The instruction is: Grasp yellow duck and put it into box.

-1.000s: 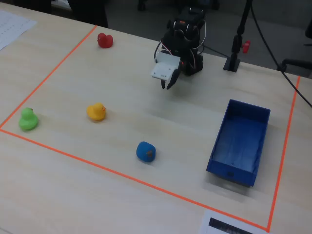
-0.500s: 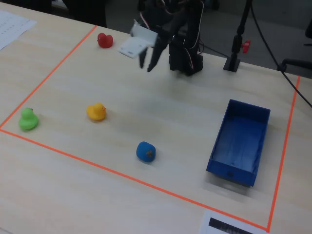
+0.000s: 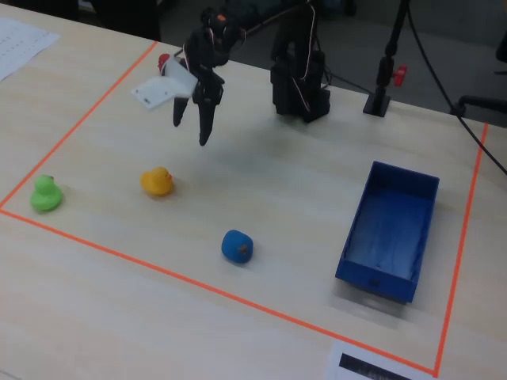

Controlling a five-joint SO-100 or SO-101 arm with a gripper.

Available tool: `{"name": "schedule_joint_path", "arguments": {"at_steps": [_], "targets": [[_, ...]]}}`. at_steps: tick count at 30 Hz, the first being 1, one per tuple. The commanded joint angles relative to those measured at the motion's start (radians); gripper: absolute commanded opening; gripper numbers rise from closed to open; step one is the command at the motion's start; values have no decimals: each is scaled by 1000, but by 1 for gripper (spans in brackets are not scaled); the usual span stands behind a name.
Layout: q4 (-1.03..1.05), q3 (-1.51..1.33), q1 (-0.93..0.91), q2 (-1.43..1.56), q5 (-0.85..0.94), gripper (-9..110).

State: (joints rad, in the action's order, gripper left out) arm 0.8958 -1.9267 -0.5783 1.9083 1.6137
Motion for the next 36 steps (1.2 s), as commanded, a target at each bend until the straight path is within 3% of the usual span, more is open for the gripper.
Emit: {"name": "schedule_joint_path", "arguments": {"at_steps": [1, 20, 36], "targets": [[-41, 26, -3, -57, -9, 37], [-21, 719, -17, -650, -86, 37], [8, 770, -87, -834, -49, 37]]}}
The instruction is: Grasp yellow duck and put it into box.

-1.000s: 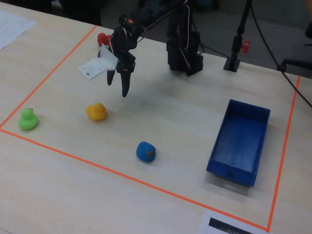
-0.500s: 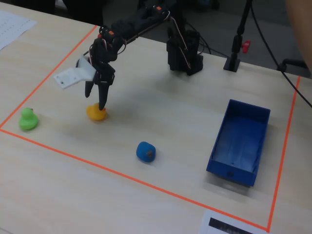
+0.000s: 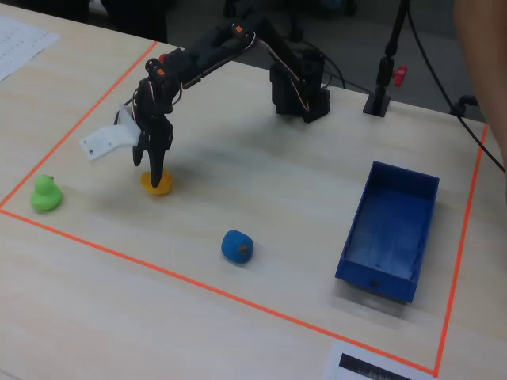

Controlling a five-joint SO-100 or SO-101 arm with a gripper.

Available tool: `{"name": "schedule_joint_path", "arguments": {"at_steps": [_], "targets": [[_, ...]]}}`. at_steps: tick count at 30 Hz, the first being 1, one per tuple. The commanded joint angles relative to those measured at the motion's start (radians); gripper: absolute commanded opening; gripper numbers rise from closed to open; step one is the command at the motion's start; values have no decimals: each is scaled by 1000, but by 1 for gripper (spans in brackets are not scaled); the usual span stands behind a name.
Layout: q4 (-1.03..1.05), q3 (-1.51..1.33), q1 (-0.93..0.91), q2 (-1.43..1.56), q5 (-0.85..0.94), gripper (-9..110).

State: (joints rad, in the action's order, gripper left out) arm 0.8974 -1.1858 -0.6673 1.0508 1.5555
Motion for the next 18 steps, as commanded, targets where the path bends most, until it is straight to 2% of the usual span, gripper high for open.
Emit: {"name": "schedule_joint_path", "arguments": {"at_steps": [1, 14, 16, 18], "targets": [[8, 20, 5, 28, 11, 37], [-86, -238, 66, 175, 31, 35], [-71, -229, 69, 173, 31, 28], [-66, -218, 67, 169, 29, 7]]}}
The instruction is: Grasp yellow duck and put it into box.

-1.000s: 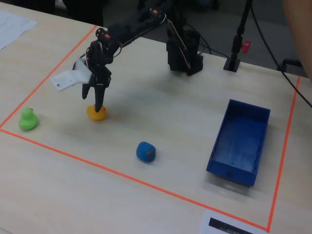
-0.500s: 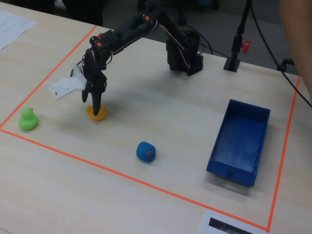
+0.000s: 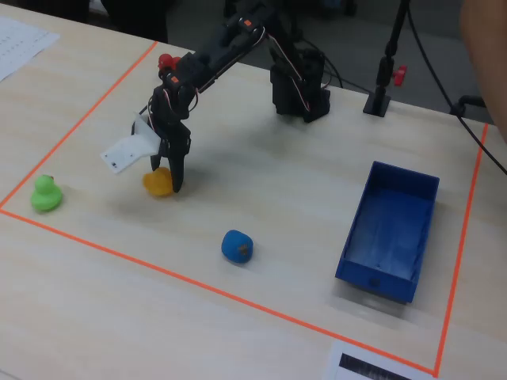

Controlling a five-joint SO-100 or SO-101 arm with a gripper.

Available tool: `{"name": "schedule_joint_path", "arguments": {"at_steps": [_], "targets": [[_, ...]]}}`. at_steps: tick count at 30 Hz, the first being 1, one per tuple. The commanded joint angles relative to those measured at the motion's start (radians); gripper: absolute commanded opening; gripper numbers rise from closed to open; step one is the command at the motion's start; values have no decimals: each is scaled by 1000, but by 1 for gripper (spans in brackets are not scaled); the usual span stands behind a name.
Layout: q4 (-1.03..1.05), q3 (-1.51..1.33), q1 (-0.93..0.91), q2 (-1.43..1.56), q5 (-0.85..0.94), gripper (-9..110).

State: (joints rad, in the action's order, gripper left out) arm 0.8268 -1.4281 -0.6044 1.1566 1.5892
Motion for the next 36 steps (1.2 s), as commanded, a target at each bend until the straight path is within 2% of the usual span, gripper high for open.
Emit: {"name": "schedule_joint_path", "arguments": {"at_steps": [1, 16, 24, 32, 36], "targets": [[5, 29, 2, 60, -6, 0], [54, 52, -31, 126, -46, 0], [336, 146, 54, 301, -124, 0], [601, -304, 206, 815, -123, 0], [715, -581, 390, 1129, -140, 0]]}}
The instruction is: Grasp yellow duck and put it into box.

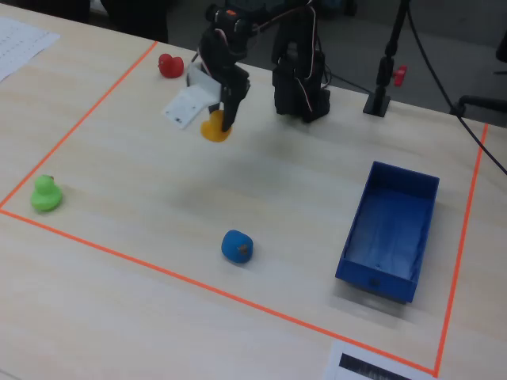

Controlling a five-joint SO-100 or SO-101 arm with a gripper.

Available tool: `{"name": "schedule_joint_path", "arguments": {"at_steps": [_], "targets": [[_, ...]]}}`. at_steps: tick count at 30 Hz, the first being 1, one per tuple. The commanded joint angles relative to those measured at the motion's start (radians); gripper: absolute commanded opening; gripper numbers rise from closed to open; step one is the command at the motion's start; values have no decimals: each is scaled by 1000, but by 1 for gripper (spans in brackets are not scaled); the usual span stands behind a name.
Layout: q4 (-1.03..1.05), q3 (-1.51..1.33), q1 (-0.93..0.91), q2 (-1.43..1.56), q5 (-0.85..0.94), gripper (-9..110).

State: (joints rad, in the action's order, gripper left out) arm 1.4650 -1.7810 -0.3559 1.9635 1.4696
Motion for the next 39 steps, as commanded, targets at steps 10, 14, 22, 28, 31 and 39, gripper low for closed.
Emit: {"name": "schedule_joint_path", "arguments": {"at_steps": [10, 14, 22, 28, 31, 39], "targets": [[245, -344, 931, 557, -334, 0], [202, -207, 1071, 383, -351, 0], [215, 488, 1175, -221, -423, 0], [261, 939, 1204, -606, -437, 0], [272, 1080, 1213, -752, -443, 0], [285, 1413, 1230, -1144, -459, 0]]}}
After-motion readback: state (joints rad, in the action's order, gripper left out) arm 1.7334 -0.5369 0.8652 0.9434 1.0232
